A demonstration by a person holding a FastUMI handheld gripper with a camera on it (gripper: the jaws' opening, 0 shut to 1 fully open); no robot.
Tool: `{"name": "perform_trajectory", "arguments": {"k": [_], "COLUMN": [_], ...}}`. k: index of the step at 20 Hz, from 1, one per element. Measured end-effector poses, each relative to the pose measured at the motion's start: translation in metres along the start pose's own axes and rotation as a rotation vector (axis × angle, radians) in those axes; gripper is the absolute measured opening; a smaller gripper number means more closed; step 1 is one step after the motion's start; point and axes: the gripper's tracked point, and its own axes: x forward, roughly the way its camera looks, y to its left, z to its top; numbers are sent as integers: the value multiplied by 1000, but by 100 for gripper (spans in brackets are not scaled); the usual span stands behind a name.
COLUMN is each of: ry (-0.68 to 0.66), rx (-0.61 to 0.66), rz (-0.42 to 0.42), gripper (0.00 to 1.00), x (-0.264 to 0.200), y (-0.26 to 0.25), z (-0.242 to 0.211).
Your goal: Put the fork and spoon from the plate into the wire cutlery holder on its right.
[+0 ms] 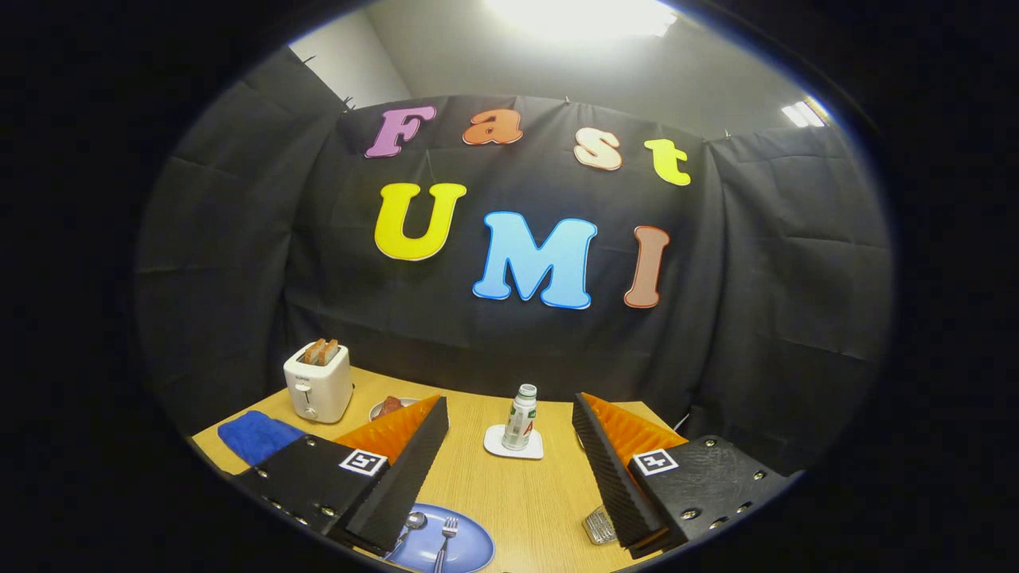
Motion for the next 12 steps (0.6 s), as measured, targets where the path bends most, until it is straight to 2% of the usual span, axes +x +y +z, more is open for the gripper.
{"name": "perform_trajectory", "arguments": {"k": [12], "ry": [99], "rx": [22], "rz": [38], "gripper": [96], "x": [-4], "y": [23], "z": [-32]}}
